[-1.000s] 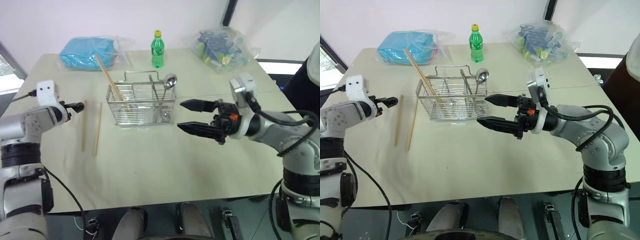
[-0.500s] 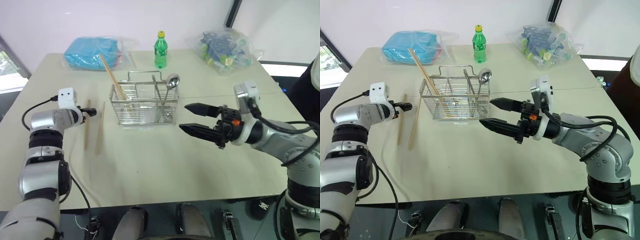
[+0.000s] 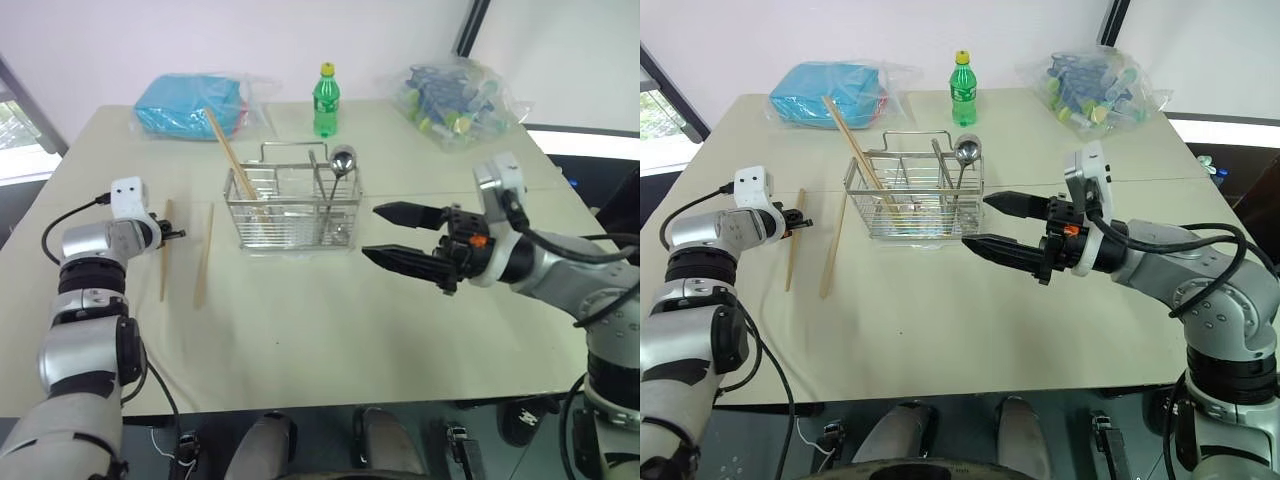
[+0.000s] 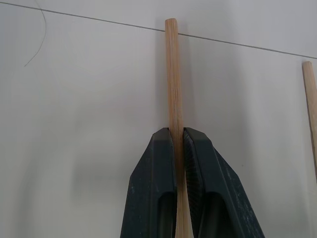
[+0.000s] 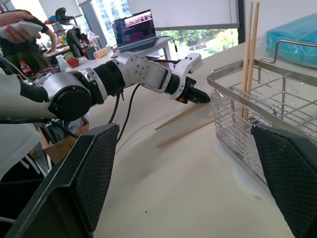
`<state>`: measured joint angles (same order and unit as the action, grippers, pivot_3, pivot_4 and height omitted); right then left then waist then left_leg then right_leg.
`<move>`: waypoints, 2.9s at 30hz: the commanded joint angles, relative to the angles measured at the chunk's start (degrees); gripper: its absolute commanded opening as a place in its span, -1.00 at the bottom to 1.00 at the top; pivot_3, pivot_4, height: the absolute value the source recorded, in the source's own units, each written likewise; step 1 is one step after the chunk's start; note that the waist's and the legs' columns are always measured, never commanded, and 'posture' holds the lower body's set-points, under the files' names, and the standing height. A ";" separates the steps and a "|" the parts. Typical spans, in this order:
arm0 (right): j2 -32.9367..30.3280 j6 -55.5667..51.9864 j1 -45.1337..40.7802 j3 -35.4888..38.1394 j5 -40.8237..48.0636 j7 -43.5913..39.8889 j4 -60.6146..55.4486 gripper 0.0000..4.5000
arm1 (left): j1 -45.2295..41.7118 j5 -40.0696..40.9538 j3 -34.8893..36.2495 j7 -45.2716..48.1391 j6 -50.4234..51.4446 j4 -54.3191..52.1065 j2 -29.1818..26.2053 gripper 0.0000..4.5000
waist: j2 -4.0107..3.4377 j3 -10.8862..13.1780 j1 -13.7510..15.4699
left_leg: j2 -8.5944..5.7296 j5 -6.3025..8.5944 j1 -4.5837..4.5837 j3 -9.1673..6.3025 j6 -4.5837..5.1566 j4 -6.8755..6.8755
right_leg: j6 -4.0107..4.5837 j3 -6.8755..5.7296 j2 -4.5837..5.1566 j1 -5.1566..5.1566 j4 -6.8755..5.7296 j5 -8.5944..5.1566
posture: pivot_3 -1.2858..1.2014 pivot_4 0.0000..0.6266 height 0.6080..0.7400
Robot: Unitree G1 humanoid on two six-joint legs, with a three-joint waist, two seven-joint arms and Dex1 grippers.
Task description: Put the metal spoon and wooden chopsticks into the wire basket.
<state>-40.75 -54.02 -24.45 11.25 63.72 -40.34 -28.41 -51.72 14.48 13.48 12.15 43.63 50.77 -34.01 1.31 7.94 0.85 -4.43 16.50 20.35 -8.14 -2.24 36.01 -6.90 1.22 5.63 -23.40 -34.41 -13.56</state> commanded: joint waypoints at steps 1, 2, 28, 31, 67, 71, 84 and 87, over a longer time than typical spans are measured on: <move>-0.83 1.70 -0.20 0.24 -0.72 -1.79 0.25 0.96 | 0.58 0.39 2.97 -2.34 -1.27 -2.32 -0.10 -0.99 | 0.00 0.00 -0.08 | 0.01 0.00 0.00 0.00 0.00 0.00 | 0.00 0.00 0.00 -0.01 0.00 0.00 | 0.03 -0.52 0.94; -1.12 1.77 0.01 0.27 -0.97 -2.34 0.55 0.96 | 0.73 0.59 4.15 -3.41 -2.91 -3.54 -0.19 -0.99 | 0.00 0.00 -0.11 | 0.01 0.00 0.01 0.00 0.00 0.00 | 0.00 0.00 0.00 -0.02 -0.01 0.00 | 0.03 -0.52 0.94; -4.63 3.60 2.49 1.40 -2.82 -5.98 1.75 0.96 | -1.02 20.94 7.62 -2.68 -16.26 -49.44 14.64 -0.99 | 0.20 0.01 -0.25 | 0.05 -0.03 0.02 0.14 -0.20 0.13 | -0.02 0.02 -0.07 0.06 0.14 0.02 | 0.03 -0.52 0.94; -4.49 3.54 2.84 1.85 -2.39 -5.05 1.32 0.96 | -0.69 18.00 5.19 -2.33 -19.88 -47.85 16.63 -0.99 | 0.20 0.01 -0.08 | 0.06 -0.04 0.05 0.17 -0.22 0.13 | -0.02 0.01 -0.09 0.03 0.14 0.02 | 0.03 -0.52 0.94; -2.07 6.18 1.28 -2.08 -6.53 -5.25 3.87 0.96 | 1.66 17.13 5.89 -9.52 25.53 -38.51 -0.57 0.98 | 0.19 0.01 -0.08 | -0.02 0.06 0.02 0.10 -0.05 0.15 | -0.04 0.00 -0.12 0.07 0.09 0.01 | 0.03 -0.52 0.94; -1.93 5.78 0.42 -2.20 -6.71 -5.61 4.22 0.96 | 4.19 14.83 5.25 -11.39 28.91 -38.06 2.75 0.98 | 0.22 0.03 -0.14 | 0.03 -0.02 0.05 0.05 -0.18 0.15 | -0.03 0.01 -0.09 0.04 0.10 0.02 | 0.03 -0.52 0.94; -3.35 5.06 4.08 -1.71 -6.28 -6.55 1.08 0.96 | 0.95 6.43 -0.05 -6.62 20.14 -19.50 7.46 0.98 | 0.20 0.01 -0.04 | 0.04 0.00 0.02 0.08 -0.15 0.12 | -0.03 0.02 -0.05 0.04 0.11 0.02 | 0.03 -0.52 0.94; -3.21 5.05 5.04 -0.85 -5.68 -5.88 0.31 0.96 | 0.32 4.93 -0.98 -5.37 18.73 -16.79 7.38 0.98 | 0.17 -0.01 -0.03 | 0.04 0.03 0.01 0.08 -0.10 0.11 | -0.03 0.01 -0.05 0.04 0.09 0.02 | 0.03 -0.52 0.94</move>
<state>-43.73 -49.61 -19.78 8.54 57.07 -46.43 -25.88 -50.90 20.63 13.32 5.80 63.35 32.19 -26.13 1.48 7.93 0.82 -4.39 16.54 20.36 -8.06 -2.33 36.12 -6.93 1.23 5.58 -23.34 -34.32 -13.54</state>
